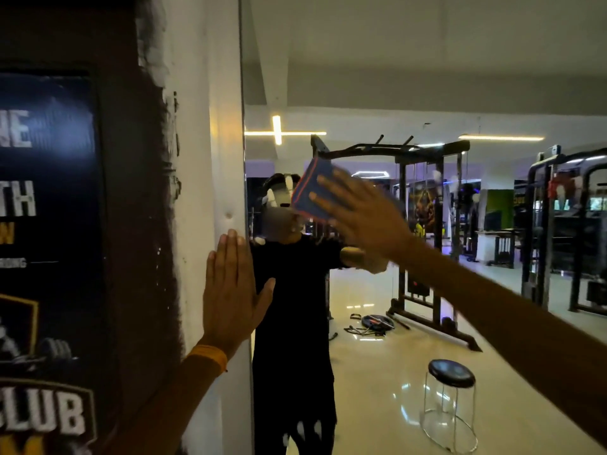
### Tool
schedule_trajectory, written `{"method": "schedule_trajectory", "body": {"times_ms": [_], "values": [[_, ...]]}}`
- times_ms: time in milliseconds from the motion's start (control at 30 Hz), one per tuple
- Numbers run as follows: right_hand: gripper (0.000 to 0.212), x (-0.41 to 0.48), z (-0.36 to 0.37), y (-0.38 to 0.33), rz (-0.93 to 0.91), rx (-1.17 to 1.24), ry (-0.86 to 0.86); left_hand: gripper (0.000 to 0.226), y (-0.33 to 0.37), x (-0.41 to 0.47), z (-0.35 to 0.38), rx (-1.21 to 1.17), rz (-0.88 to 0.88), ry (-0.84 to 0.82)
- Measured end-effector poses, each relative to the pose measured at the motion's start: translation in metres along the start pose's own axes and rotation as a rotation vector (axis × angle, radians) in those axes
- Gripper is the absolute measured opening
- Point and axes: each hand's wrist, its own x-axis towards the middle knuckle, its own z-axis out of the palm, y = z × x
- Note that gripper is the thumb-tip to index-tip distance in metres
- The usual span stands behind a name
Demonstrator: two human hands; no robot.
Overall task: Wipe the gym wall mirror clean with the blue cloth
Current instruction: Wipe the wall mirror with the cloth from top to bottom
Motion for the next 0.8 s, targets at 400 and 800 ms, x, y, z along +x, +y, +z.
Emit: {"method": "schedule_trajectory", "body": {"times_ms": [400,800], "values": [[0.067,0.017,0.011,-0.030,-0.157,-0.034,0.015,0.091,-0.001,-0.022,0.005,-0.038,-0.013,-0.029],[0.063,0.060,0.006,-0.022,-0.117,0.028,0.047,0.087,-0.005,-0.033,0.007,-0.115,-0.062,-0.032]]}}
